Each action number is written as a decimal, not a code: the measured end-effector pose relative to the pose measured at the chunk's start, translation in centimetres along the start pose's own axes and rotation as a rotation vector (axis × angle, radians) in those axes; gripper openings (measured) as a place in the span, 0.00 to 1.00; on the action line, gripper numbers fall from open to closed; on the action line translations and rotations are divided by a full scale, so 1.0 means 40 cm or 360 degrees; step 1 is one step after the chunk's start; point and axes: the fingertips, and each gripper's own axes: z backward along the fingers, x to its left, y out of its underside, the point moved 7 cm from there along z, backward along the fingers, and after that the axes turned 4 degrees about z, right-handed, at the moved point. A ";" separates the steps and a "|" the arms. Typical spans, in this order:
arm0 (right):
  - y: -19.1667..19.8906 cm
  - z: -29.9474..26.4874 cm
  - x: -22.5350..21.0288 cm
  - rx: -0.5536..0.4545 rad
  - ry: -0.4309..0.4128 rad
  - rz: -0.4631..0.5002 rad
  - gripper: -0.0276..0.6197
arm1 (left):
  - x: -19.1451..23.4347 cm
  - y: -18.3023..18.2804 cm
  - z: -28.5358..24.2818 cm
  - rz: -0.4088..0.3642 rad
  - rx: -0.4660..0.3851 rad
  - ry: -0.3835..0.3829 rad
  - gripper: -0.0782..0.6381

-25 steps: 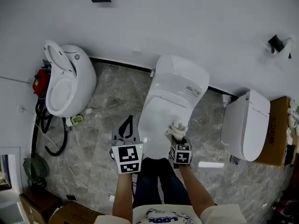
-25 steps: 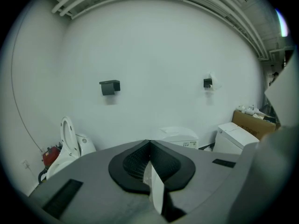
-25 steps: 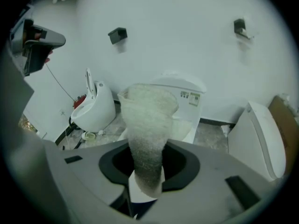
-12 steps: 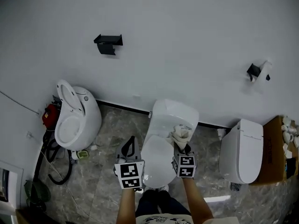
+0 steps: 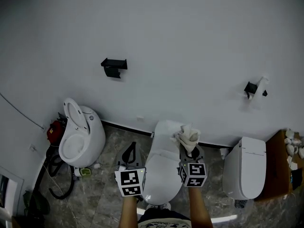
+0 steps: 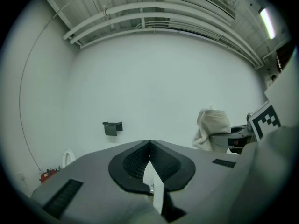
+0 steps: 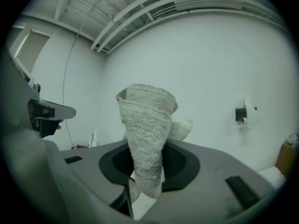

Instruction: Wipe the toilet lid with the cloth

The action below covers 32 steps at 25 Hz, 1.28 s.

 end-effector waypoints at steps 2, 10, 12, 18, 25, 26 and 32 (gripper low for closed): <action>-0.032 0.016 -0.006 -0.0046 -0.0005 -0.0011 0.22 | -0.003 -0.022 0.008 -0.0009 -0.0026 -0.0016 0.11; -0.092 0.062 -0.022 -0.0167 0.0002 0.0032 0.22 | -0.020 -0.083 0.014 -0.0038 -0.0124 -0.0035 0.11; -0.103 0.057 -0.028 -0.0183 -0.0003 0.0025 0.22 | -0.025 -0.091 0.013 -0.0033 -0.0133 -0.0038 0.11; -0.105 0.051 -0.032 -0.0191 -0.0005 0.0018 0.22 | -0.023 -0.088 0.017 -0.0027 -0.0143 -0.0040 0.11; -0.104 0.046 -0.033 -0.0183 -0.0003 0.0028 0.22 | -0.014 -0.089 0.012 -0.0028 -0.0147 -0.0049 0.11; -0.105 0.046 -0.033 -0.0184 -0.0002 0.0033 0.22 | -0.013 -0.090 0.012 -0.0028 -0.0150 -0.0048 0.11; -0.107 0.045 -0.030 -0.0186 -0.0009 0.0041 0.22 | -0.013 -0.087 0.009 -0.0028 -0.0145 -0.0033 0.11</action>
